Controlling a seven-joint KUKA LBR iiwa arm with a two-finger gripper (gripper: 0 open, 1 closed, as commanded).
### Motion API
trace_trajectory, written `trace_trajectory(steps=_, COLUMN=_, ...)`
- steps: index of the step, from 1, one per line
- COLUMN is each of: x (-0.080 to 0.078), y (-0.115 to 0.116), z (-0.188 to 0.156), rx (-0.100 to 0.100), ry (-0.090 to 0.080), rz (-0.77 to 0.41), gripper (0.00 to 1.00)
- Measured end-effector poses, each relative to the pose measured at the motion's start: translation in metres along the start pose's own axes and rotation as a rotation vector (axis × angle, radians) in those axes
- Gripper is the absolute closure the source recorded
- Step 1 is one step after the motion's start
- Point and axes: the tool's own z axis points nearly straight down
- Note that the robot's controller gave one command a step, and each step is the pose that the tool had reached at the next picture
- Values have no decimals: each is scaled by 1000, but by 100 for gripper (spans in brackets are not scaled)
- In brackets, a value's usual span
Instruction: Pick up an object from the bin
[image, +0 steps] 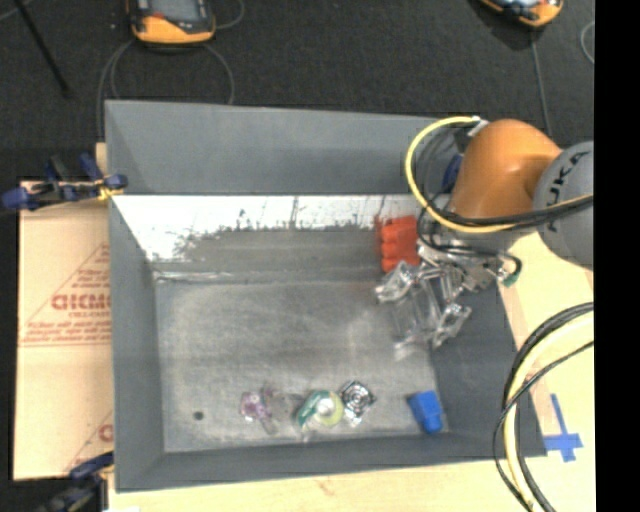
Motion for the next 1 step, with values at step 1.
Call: trace_trajectory(steps=1, x=11, y=9, z=-73, rx=44, ry=-25, rz=3, gripper=100)
